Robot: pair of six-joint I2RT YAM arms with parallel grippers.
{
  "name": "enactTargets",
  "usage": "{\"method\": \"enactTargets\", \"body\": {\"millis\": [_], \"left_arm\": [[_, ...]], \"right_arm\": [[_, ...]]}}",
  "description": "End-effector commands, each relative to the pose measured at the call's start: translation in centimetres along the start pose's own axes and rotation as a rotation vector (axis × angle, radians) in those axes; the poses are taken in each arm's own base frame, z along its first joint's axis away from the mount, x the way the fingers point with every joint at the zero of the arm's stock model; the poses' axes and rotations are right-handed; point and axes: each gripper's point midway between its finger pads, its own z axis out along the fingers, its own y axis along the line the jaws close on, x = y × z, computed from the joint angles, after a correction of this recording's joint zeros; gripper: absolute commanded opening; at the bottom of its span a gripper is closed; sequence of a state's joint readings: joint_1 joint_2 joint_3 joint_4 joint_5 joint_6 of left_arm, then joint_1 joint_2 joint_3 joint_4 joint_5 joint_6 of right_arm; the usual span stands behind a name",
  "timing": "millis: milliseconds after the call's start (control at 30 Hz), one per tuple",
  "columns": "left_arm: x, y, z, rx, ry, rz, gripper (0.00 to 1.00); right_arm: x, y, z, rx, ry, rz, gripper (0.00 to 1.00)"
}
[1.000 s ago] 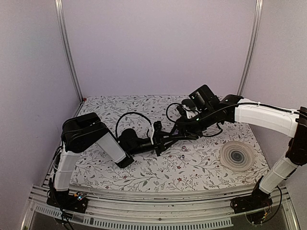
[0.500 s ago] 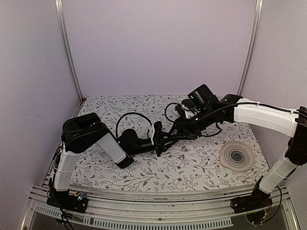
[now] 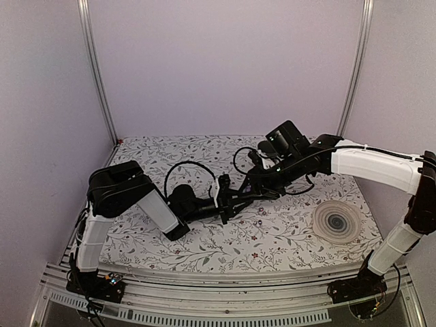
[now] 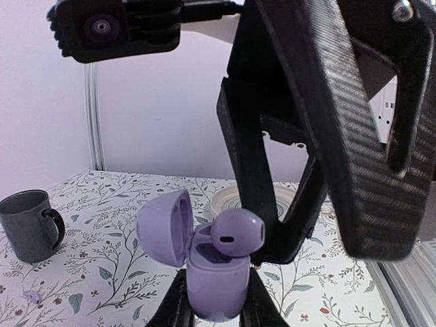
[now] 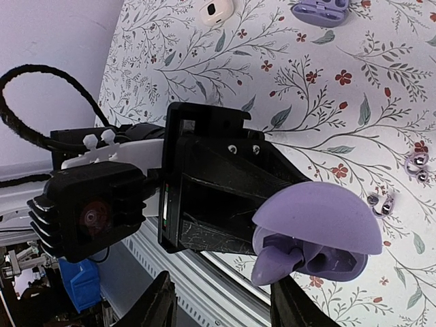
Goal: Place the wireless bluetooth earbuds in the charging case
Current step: Adjust the left earbud in the left side groove of the charging case.
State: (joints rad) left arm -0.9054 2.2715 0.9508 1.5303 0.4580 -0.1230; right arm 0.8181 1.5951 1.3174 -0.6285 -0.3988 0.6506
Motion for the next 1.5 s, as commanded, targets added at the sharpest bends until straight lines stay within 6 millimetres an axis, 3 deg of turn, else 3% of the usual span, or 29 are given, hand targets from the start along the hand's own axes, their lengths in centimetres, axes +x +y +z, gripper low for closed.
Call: {"method": "enactTargets", "body": {"millis": [0,767,867,1033,1300,1433,1467], "left_arm": [[-6.5,-1.8,-0.8,0.03,-0.259,0.135,0.0],[-6.8,-1.8,-0.8,0.029,-0.264,0.145,0.0],[-6.8,-1.7,-0.8,0.024,-0.265,0.145,0.0],[-7.1,-1.0,-1.1,0.004,-0.267,0.137,0.0],[-8.0,1.4,-3.3,-0.072,-0.252,0.132,0.0],[-9.2,1.8,-4.7,-0.09,-0.249,0.115,0.0],[-9.8,1.7,-5.1,-0.085,-0.255,0.11,0.0]], "right_arm": [[-0.6,1.1,0.1,-0.024,-0.006,-0.011,0.48],[-1.2,1.6,0.0,-0.025,-0.009,-0.02,0.48],[-1.4,1.9,-0.6,-0.025,-0.023,-0.024,0.48],[-2.7,2.4,-3.2,0.008,-0.097,-0.044,0.48],[-3.1,-1.4,-7.7,0.071,-0.211,0.015,0.48],[-2.0,-4.6,-7.5,0.128,-0.22,0.053,0.48],[-1.4,-5.8,-6.7,0.146,-0.206,0.065,0.48]]}}
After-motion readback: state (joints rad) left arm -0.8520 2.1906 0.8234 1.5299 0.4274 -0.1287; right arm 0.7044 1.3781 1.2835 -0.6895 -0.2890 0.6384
